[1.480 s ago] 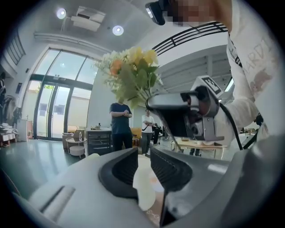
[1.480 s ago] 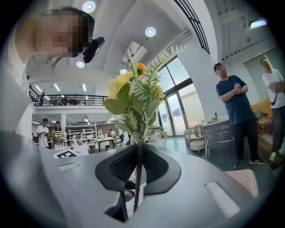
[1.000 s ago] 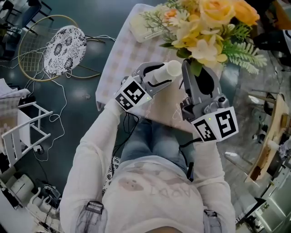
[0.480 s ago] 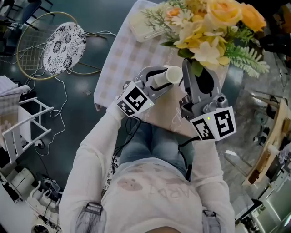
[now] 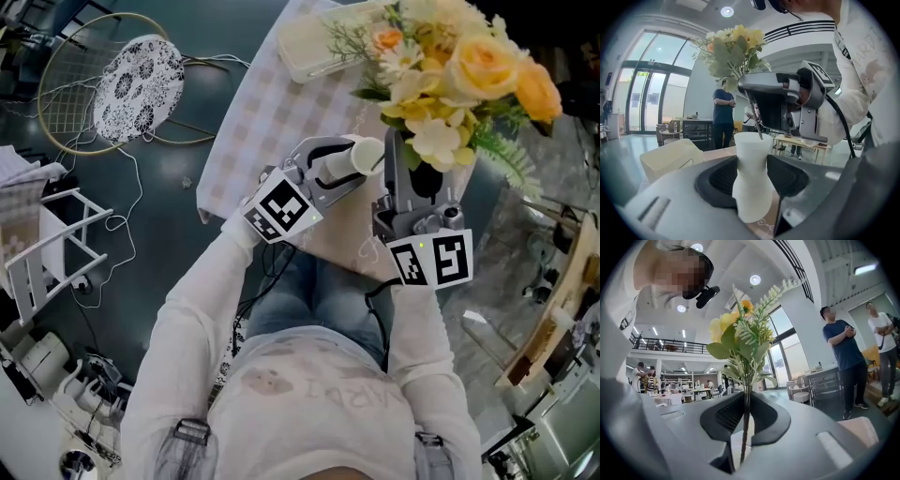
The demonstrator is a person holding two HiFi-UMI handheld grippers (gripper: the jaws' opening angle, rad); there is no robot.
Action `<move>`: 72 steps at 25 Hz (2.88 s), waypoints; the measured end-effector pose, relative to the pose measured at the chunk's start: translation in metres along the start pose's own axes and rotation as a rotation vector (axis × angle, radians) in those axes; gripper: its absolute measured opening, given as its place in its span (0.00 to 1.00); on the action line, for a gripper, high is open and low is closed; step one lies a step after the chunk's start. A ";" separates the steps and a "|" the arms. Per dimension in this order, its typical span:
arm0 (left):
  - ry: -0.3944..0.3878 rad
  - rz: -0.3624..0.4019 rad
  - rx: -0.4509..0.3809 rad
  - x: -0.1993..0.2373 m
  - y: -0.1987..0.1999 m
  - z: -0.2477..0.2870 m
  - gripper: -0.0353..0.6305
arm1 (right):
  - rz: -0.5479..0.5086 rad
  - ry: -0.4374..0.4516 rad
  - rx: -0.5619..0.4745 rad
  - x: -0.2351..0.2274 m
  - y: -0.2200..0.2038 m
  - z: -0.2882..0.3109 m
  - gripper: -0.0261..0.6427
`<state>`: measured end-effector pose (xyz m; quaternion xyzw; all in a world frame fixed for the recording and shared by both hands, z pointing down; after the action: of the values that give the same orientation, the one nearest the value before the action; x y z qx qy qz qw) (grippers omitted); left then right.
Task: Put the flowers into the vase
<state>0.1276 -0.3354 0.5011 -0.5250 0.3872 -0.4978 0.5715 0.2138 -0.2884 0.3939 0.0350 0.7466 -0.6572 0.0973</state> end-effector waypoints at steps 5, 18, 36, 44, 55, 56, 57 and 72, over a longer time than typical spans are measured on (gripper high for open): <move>0.006 -0.008 -0.003 -0.003 -0.002 -0.001 0.36 | -0.036 0.005 0.058 0.002 -0.007 -0.017 0.13; 0.009 -0.005 0.001 -0.004 0.001 -0.001 0.36 | -0.117 0.022 0.293 0.010 -0.051 -0.035 0.15; 0.033 -0.002 0.018 -0.005 0.001 -0.003 0.36 | -0.318 -0.044 0.512 0.022 -0.058 -0.065 0.29; 0.022 0.042 0.041 -0.011 -0.001 -0.009 0.36 | -0.218 -0.043 0.525 0.025 -0.076 -0.075 0.27; 0.070 0.020 0.047 -0.016 -0.008 -0.039 0.13 | -0.159 -0.051 0.533 0.025 -0.084 -0.082 0.25; 0.075 0.017 0.047 -0.016 -0.009 -0.041 0.09 | -0.157 -0.049 0.534 0.025 -0.085 -0.083 0.25; 0.078 0.013 0.048 -0.017 -0.010 -0.042 0.06 | -0.156 -0.046 0.534 0.026 -0.086 -0.084 0.25; 0.067 -0.063 0.065 -0.082 0.020 -0.086 0.05 | -0.048 -0.034 0.422 0.064 -0.046 -0.134 0.08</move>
<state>0.0311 -0.2746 0.4619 -0.5012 0.3730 -0.5450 0.5592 0.1293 -0.1668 0.4421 0.0255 0.5914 -0.8015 0.0848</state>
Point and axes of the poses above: the fingertips, and each gripper's own axes: z forward along the fingers, x to its left, y out of its top, the point moved 6 cm from there along -z, backward along the fingers, and after that the axes turned 8 degrees about -x, right-handed, at the moved point
